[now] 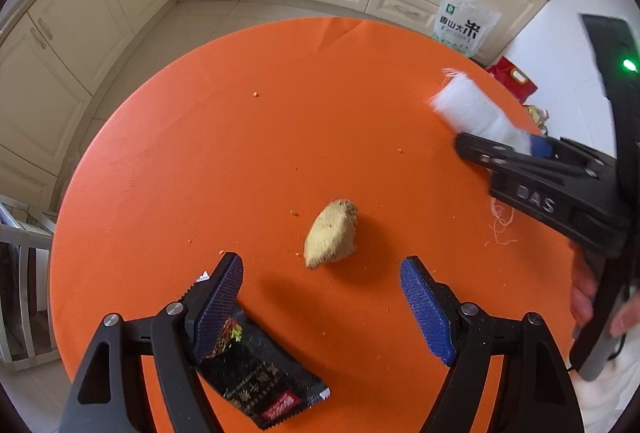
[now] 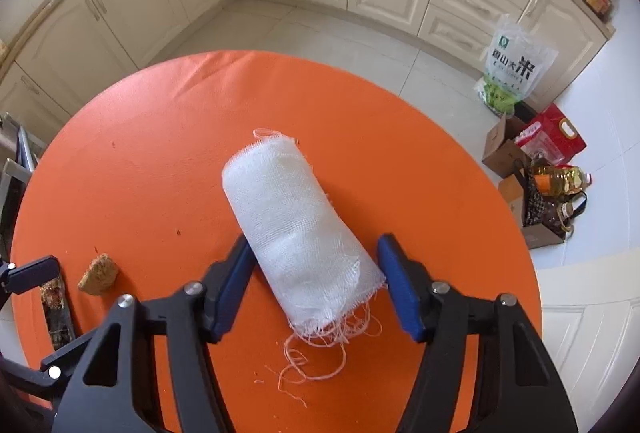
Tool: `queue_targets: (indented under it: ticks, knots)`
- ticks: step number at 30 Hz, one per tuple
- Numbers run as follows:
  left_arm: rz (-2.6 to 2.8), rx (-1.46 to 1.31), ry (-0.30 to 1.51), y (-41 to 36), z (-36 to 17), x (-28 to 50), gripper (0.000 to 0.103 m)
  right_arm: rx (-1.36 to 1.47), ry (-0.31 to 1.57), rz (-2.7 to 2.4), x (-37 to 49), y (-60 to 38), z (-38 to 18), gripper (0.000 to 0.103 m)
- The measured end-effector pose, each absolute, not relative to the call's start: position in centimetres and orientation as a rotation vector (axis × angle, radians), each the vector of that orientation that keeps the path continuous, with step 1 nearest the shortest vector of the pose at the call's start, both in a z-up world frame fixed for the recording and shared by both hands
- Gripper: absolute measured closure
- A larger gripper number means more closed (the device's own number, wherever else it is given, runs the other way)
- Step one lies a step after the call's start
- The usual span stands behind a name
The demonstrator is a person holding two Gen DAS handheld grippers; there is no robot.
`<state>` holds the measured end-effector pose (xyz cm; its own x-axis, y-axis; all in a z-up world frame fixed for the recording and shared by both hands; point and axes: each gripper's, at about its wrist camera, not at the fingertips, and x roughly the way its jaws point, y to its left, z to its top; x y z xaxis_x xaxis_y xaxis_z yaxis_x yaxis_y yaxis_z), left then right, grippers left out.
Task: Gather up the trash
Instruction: 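Grasp the white mesh roll with the right gripper while the left gripper grasps the ginger, then carry the ginger and white mesh roll toward the blue bin with both grippers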
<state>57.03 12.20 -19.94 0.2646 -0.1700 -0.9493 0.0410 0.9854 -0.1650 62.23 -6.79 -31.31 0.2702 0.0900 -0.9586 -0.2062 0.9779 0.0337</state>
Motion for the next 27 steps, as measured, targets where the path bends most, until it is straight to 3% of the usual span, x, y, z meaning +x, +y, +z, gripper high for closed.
queue_targets:
  ticks: [7, 9, 10, 11, 27]
  knots:
    - [-0.136, -0.134, 1.286, 12.8, -20.3, 57.9, 0.043, -0.008, 1.314, 0.233, 57.0, -9.4, -29.6, 0.065]
    - [-0.118, -0.129, 1.275, 12.5, -20.3, 57.9, 0.056, 0.029, 1.32, 0.246, 55.8, -10.1, -29.1, 0.065]
    - [-0.113, -0.126, 1.268, 12.3, -20.3, 57.8, 0.075, 0.033, 1.325, 0.26, 55.5, -10.3, -28.9, 0.065]
    - [-0.127, -0.136, 1.271, 12.1, -20.2, 57.5, 0.081, 0.032, 1.326, 0.263, 55.3, -10.3, -28.8, 0.065]
    - [-0.213, -0.054, 1.216, 7.1, -17.7, 52.9, 0.081, 0.102, 1.321, 0.192, 51.9, -14.5, -27.7, 0.066]
